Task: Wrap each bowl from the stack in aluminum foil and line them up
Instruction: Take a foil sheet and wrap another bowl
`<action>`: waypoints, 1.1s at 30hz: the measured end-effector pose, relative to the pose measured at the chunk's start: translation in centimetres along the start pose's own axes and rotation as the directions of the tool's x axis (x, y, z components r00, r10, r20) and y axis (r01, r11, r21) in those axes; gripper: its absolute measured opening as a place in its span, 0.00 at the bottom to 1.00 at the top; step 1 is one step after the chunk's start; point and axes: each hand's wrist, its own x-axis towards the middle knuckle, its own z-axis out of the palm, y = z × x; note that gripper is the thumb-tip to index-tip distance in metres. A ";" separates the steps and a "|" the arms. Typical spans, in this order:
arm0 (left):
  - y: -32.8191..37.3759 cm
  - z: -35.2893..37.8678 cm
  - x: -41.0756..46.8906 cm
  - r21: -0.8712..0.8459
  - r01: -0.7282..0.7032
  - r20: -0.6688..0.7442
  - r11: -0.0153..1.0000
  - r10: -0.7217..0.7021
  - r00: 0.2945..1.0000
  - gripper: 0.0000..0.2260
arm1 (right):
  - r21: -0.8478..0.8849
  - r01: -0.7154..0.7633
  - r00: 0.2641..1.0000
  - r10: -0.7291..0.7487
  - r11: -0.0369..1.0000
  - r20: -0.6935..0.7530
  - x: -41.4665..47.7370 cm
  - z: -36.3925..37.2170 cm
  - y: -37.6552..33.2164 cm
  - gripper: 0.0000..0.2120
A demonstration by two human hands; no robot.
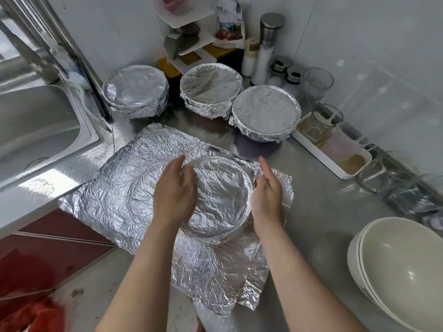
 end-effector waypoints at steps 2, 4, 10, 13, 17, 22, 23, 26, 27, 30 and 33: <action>0.4 0.0 -0.2 -0.129 0.044 -0.014 0.991 -0.046 0.999 0.18 | -0.007 -0.035 0.996 0.036 0.999 0.087 0.2 0.0 -0.6 0.21; 0.5 0.0 -0.3 -0.210 0.070 -0.022 0.975 -0.076 0.997 0.17 | -0.008 -0.067 0.985 0.067 0.998 0.156 0.4 0.0 -1.0 0.19; 0.1 0.4 -0.4 -0.303 0.104 0.010 0.947 -0.106 0.994 0.17 | -0.123 -0.070 0.953 0.103 0.990 0.285 0.7 0.3 -0.4 0.24; 0.4 0.3 -0.4 -0.245 0.081 -0.014 0.966 -0.087 0.996 0.17 | -0.158 -0.057 0.942 0.105 0.986 0.318 0.8 0.2 -0.4 0.24; 0.4 0.3 -0.3 -0.297 0.065 -0.022 0.953 -0.075 0.997 0.16 | -0.102 -0.095 0.944 0.122 0.990 0.307 0.6 -0.3 -0.7 0.22; 1.4 -0.6 0.5 -0.284 0.010 0.067 0.959 0.009 0.998 0.15 | 0.007 -0.071 0.968 0.067 0.997 0.243 -0.8 -1.1 -0.8 0.21; 1.4 -0.7 0.7 -0.255 -0.006 0.095 0.967 0.031 0.995 0.15 | 0.019 -0.075 0.969 0.069 0.997 0.235 -1.3 -1.3 -0.6 0.21; 1.2 -0.8 1.5 -0.173 -0.048 0.159 0.984 0.076 0.984 0.14 | 0.004 -0.103 0.972 0.100 0.995 0.211 -2.8 -1.1 0.6 0.22; 1.2 -0.7 1.7 -0.156 -0.059 0.180 0.986 0.087 0.980 0.15 | -0.003 -0.112 0.975 0.110 0.994 0.191 -3.3 -1.0 1.1 0.22; 1.4 -0.4 2.5 -0.131 -0.064 0.215 0.989 0.091 0.972 0.15 | 0.063 -0.125 0.982 0.114 0.990 0.150 -3.9 -0.8 2.0 0.24; 1.8 -0.8 2.2 -0.114 -0.047 0.130 0.992 0.062 0.990 0.15 | 0.065 -0.164 0.982 0.157 0.984 0.101 -3.5 -0.9 2.7 0.25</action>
